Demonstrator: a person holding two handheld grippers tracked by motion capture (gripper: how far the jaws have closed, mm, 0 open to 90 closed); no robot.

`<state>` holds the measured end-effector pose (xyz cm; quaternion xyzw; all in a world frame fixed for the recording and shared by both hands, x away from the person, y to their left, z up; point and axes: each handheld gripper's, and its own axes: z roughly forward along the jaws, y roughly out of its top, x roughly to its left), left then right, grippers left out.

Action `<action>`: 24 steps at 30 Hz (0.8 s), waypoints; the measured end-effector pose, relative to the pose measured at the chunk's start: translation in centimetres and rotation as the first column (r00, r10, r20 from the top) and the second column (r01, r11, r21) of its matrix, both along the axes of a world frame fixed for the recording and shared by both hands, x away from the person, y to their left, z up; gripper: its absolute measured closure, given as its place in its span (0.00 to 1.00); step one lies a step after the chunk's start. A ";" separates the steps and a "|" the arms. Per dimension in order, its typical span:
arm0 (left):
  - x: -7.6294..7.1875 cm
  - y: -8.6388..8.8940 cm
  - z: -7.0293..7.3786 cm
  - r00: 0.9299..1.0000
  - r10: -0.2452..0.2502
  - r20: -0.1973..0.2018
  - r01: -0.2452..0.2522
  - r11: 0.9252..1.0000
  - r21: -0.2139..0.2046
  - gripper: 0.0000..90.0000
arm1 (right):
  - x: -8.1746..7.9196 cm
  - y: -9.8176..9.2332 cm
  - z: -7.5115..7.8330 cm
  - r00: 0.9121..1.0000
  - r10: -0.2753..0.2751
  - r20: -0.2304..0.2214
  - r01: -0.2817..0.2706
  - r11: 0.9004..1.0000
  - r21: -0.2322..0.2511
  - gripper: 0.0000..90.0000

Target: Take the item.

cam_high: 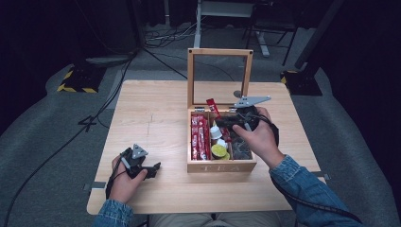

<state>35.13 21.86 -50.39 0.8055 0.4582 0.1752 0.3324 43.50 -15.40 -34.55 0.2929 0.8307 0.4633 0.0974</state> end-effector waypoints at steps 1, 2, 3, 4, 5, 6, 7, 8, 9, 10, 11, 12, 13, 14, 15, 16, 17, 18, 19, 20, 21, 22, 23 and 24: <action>0.0 0.0 0.0 1.000 0.000 0.000 0.000 1.000 0.001 0.19 | 0.0 -0.4 0.1 1.000 -0.003 0.001 0.003 1.000 0.000 0.89; 0.0 0.0 0.0 1.000 0.000 0.000 0.000 1.000 0.001 0.19 | -0.1 -0.8 0.2 1.000 -0.010 0.005 0.010 1.000 0.005 0.89; 0.0 0.0 0.0 1.000 0.000 0.000 0.000 1.000 0.000 0.19 | -0.1 -1.3 0.3 1.000 -0.013 0.008 0.013 1.000 0.005 0.89; 0.0 0.0 0.0 1.000 -0.003 -0.004 0.003 1.000 0.000 0.17 | -0.2 -1.7 0.4 1.000 -0.021 0.013 0.021 1.000 0.007 0.89; 0.0 -0.1 0.0 1.000 -0.003 -0.004 0.003 1.000 0.000 0.17 | -0.3 -2.2 0.5 0.999 -0.029 0.018 0.028 1.000 0.010 0.88; 0.0 0.0 0.0 1.000 -0.004 -0.003 0.004 1.000 0.001 0.17 | -0.4 -2.7 0.6 0.999 -0.039 0.021 0.038 0.999 0.013 0.89; 0.0 0.0 0.0 1.000 -0.006 -0.005 0.006 1.000 0.002 0.17 | -0.6 -3.2 0.7 0.999 -0.046 0.026 0.046 0.999 0.014 0.89; 0.0 0.0 0.0 1.000 -0.006 -0.007 0.006 1.000 0.002 0.17 | -0.7 -3.7 0.8 0.998 -0.056 0.029 0.055 0.998 0.017 0.89; 0.0 -0.1 0.0 1.000 -0.005 -0.005 0.005 1.000 0.001 0.17 | -0.8 -4.2 0.9 0.998 -0.063 0.032 0.062 0.998 0.021 0.89; 0.0 -0.1 0.0 1.000 -0.005 -0.006 0.005 1.000 0.002 0.16 | -0.9 -4.7 0.9 0.997 -0.072 0.035 0.071 0.997 0.028 0.89; 0.0 -0.1 0.0 1.000 -0.008 -0.006 0.008 1.000 0.003 0.16 | -1.0 -5.3 1.0 0.996 -0.081 0.038 0.080 0.996 0.033 0.89; 0.0 -0.1 0.0 1.000 -0.009 -0.006 0.009 1.000 0.003 0.16 | -1.2 -5.8 1.0 0.995 -0.090 0.040 0.089 0.995 0.033 0.89; 0.1 -0.1 0.0 1.000 -0.010 -0.005 0.010 1.000 0.004 0.16 | -1.3 -6.4 1.1 0.994 -0.095 0.044 0.094 0.995 0.026 0.89; 0.1 -0.1 0.0 1.000 -0.011 -0.005 0.011 1.000 0.004 0.16 | -1.5 -7.0 1.1 0.993 -0.108 0.049 0.107 0.994 0.026 0.89; 0.1 -0.1 0.0 1.000 -0.011 -0.005 0.011 1.000 0.004 0.16 | -1.7 -7.5 1.1 0.991 -0.122 0.056 0.120 0.992 0.028 0.89; 0.1 -0.1 0.0 1.000 -0.011 -0.005 0.011 1.000 0.004 0.16 | -1.9 -8.1 1.1 0.989 -0.133 0.058 0.132 0.991 0.030 0.89; 0.1 -0.1 0.0 1.000 -0.012 -0.004 0.012 1.000 0.004 0.16 | -2.0 -8.6 1.0 0.988 -0.143 0.062 0.141 0.989 0.036 0.89; 0.1 -0.1 0.0 1.000 -0.012 -0.004 0.012 1.000 0.004 0.16 | -2.2 -9.1 0.9 0.986 -0.154 0.063 0.151 0.988 0.042 0.89; 0.1 -0.1 0.0 1.000 -0.012 -0.004 0.012 1.000 0.004 0.15 | -2.3 -9.6 0.8 0.984 -0.164 0.064 0.161 0.986 0.044 0.89; 0.1 -0.1 0.0 1.000 -0.012 -0.004 0.012 1.000 0.004 0.15 | -2.3 -10.1 0.6 0.982 -0.175 0.068 0.172 0.984 0.047 0.89; 0.1 -0.1 0.0 1.000 -0.012 -0.004 0.012 1.000 0.004 0.15 | -2.4 -10.6 0.5 0.980 -0.186 0.067 0.183 0.982 0.051 0.89; 0.1 -0.1 0.0 1.000 -0.012 -0.004 0.012 1.000 0.005 0.15 | -2.3 -11.0 0.3 0.978 -0.196 0.068 0.193 0.980 0.047 0.89; 0.1 -0.1 0.0 1.000 -0.013 -0.004 0.013 1.000 0.005 0.15 | -2.2 -11.3 0.3 0.977 -0.201 0.071 0.199 0.979 0.036 0.89; 0.1 -0.1 0.0 1.000 -0.013 -0.004 0.013 1.000 0.005 0.15 | -2.1 -11.7 0.2 0.975 -0.206 0.078 0.204 0.978 0.031 0.89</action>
